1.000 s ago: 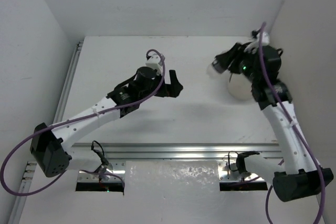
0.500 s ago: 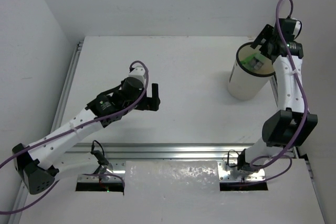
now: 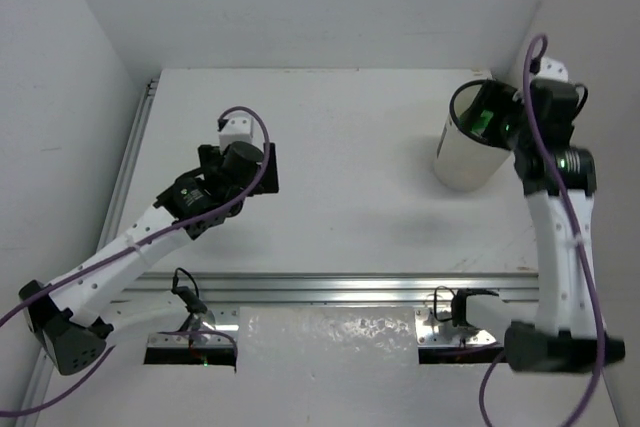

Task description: Put the plastic bottles in the bin

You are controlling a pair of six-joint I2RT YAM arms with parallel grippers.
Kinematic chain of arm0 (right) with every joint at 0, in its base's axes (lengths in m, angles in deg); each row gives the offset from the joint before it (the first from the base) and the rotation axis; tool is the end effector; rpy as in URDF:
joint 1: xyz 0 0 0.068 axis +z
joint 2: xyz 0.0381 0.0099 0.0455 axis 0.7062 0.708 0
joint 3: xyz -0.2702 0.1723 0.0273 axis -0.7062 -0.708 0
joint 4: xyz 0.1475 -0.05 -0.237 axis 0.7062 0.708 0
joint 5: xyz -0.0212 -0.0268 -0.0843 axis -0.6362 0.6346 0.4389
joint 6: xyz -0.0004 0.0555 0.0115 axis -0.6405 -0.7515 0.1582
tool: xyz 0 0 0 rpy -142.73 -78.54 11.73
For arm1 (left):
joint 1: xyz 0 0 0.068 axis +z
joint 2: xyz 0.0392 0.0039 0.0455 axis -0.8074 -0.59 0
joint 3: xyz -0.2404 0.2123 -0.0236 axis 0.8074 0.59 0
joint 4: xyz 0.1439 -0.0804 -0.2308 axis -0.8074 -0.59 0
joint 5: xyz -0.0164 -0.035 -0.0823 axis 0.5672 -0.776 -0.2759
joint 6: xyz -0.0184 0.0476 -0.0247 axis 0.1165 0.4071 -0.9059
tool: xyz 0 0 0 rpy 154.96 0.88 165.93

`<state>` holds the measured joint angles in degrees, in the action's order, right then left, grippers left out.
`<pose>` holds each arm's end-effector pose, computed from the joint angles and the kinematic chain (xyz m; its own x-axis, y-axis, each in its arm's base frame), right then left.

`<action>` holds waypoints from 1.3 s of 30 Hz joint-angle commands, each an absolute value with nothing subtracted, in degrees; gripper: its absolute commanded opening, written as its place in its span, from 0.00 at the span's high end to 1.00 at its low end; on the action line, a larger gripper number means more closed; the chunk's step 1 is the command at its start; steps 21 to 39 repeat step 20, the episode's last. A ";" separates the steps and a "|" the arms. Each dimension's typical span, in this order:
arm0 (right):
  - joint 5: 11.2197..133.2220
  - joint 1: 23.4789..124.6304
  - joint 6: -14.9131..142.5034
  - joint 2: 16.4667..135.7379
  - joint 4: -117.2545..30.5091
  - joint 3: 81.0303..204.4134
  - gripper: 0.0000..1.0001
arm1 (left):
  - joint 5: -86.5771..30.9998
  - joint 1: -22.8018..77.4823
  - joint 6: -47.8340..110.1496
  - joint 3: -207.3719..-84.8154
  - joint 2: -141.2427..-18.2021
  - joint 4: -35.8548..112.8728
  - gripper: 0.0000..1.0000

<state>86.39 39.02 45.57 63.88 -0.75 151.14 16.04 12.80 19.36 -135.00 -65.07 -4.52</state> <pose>0.2484 -0.0303 0.4815 -0.3379 0.4577 -0.8224 0.3809 0.8655 0.3252 0.1775 -0.1241 0.3800 -0.5304 0.0337 -0.8471 -0.0103 0.9989 0.0462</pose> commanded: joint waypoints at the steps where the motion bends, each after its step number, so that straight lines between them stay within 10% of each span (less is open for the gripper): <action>1: 74.98 43.16 50.83 51.76 -1.26 144.62 0.01 | 17.33 17.96 16.72 -137.56 -61.72 -2.98 0.00; 15: 68.35 44.14 55.84 22.64 0.60 115.79 0.01 | 25.30 24.48 17.34 -124.91 -42.13 0.72 0.00; 39: 70.28 44.22 55.58 21.04 0.33 114.72 0.01 | 23.37 24.48 18.74 -121.65 -39.56 2.65 0.00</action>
